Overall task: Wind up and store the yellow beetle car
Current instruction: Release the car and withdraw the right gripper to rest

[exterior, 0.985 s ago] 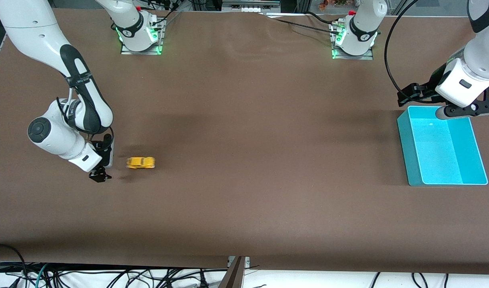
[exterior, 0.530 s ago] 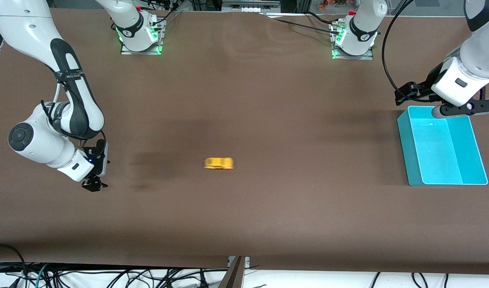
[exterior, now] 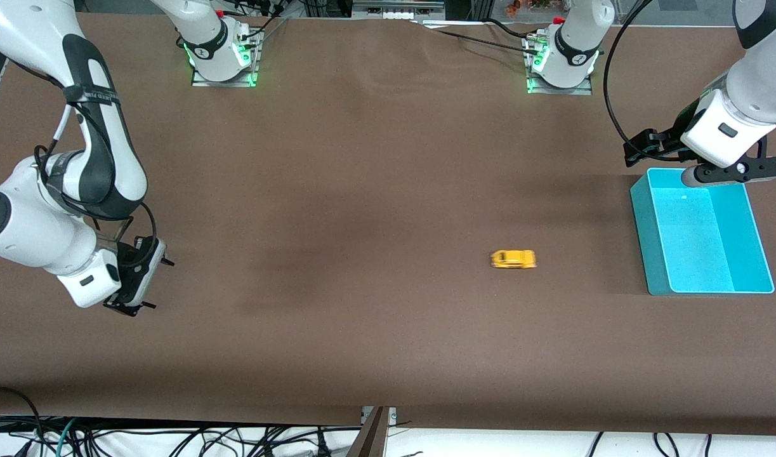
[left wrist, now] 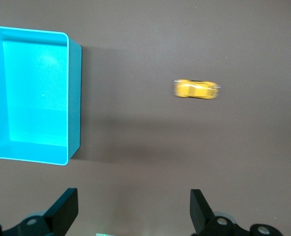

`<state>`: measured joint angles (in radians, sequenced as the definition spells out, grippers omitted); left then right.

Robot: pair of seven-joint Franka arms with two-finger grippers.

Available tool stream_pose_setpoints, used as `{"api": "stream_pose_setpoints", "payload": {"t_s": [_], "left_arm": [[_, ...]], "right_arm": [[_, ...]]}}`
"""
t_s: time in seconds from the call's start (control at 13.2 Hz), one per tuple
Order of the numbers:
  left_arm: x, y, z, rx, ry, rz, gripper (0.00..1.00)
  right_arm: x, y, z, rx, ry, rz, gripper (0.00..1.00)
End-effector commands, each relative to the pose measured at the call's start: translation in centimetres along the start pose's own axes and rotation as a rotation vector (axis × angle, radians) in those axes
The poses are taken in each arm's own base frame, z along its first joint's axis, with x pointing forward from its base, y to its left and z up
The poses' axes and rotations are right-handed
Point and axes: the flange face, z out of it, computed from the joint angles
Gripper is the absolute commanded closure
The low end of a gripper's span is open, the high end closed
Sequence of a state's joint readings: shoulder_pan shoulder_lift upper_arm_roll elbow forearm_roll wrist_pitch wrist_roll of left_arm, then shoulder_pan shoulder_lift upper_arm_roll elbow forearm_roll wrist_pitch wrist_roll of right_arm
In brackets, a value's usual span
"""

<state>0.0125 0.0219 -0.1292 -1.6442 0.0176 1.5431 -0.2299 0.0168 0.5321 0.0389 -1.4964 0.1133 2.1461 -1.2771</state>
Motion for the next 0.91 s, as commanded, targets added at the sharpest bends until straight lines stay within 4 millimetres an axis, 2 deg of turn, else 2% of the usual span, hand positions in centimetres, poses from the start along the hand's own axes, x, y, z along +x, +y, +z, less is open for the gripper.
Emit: {"api": "stream_pose_setpoints", "payload": {"t_s": [0.0, 0.15, 0.23, 0.38, 0.45, 0.61, 0.83], "left_arm": [[-0.2, -0.2, -0.7, -0.002, 0.000, 0.000, 0.00], [-0.1, -0.8, -0.7, -0.003, -0.001, -0.010, 0.00], [0.0, -1.3, -0.7, -0.004, -0.003, -0.013, 0.00], [0.7, -2.9, -0.2, -0.011, -0.008, -0.030, 0.00], [0.9, -3.0, -0.1, -0.012, -0.005, -0.030, 0.00], [1.0, -3.3, -0.1, -0.013, -0.006, -0.033, 0.00], [1.9, -4.0, 0.7, -0.024, -0.024, -0.048, 0.00]], "right_arm": [[0.8, -0.3, -2.2, -0.001, 0.016, 0.224, 0.00], [1.1, -0.1, -3.9, -0.024, 0.031, 0.355, 0.00], [1.7, 0.5, -5.9, -0.063, 0.041, 0.351, 0.00], [2.6, 0.3, -6.8, -0.067, 0.045, 0.404, 0.00], [3.0, -0.1, -8.0, -0.062, 0.049, 0.487, 0.00], [4.3, -1.5, -8.3, -0.020, 0.008, 0.657, 0.00], [4.8, -3.7, -12.5, 0.009, -0.038, 0.837, 0.00]]}}
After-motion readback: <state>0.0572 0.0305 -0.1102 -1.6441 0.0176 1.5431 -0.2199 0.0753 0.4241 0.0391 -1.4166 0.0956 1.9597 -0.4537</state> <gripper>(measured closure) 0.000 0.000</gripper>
